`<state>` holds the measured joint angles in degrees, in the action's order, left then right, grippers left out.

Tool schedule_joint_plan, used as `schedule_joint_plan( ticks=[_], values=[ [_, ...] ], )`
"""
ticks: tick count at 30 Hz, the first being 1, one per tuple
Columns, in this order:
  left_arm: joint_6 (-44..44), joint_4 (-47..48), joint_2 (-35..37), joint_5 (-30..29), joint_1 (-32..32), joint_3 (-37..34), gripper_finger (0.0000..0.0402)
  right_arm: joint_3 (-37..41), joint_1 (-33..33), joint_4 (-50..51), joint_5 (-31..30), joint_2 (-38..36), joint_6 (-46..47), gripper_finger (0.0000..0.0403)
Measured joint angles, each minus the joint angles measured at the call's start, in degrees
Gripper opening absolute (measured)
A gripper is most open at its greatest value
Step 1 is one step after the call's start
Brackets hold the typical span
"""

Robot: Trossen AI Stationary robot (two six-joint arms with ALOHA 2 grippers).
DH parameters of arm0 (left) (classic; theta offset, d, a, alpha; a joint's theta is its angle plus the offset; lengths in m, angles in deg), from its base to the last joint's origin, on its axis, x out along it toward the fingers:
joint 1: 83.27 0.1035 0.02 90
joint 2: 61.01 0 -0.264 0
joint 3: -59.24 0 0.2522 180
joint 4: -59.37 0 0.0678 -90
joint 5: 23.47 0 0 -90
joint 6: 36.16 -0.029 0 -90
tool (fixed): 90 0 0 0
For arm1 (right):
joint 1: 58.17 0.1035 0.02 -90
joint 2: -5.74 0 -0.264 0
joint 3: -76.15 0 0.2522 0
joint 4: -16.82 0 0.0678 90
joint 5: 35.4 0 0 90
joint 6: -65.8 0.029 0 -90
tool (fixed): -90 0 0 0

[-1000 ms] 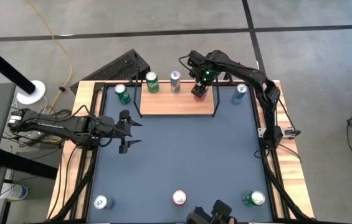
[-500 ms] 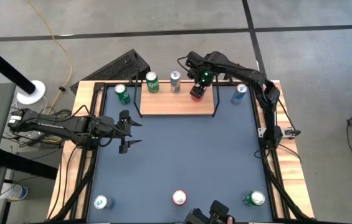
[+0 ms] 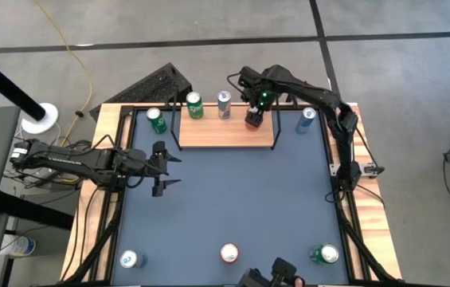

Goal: Place canned beverage on shelf
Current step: Put the top orange soda can on the shelf aligned with the other orange soda can

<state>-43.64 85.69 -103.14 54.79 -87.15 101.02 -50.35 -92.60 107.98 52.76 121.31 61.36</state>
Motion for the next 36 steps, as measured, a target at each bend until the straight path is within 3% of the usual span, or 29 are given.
schedule_joint_plan(
  ticks=[10, 19, 28, 36],
  values=[
    [0.21, 0.36, 0.0, 0.0, 0.0, 0.0, 0.0316, -9.06, 2.54, 5.57, -3.09, -0.09, -0.1, 0.0341],
    [0.69, 0.78, 0.0, 0.0, 0.0, 0.0, 0.0316, -22.43, 10.14, 9.01, -7.34, -0.27, 1.06, 0.0341],
    [0.67, 1.32, 0.02, 0.0, 0.0, 0.0, 0.0316, -21.75, 18.91, 3.4, -7.44, -0.98, -8.76, 0.034],
    [0.65, 2.01, 0.02, 0.0, 0.02, 0.0, 0.0316, -21.17, 19.26, 1.1, -7.28, -0.98, -11.07, 0.0339]
  ],
)
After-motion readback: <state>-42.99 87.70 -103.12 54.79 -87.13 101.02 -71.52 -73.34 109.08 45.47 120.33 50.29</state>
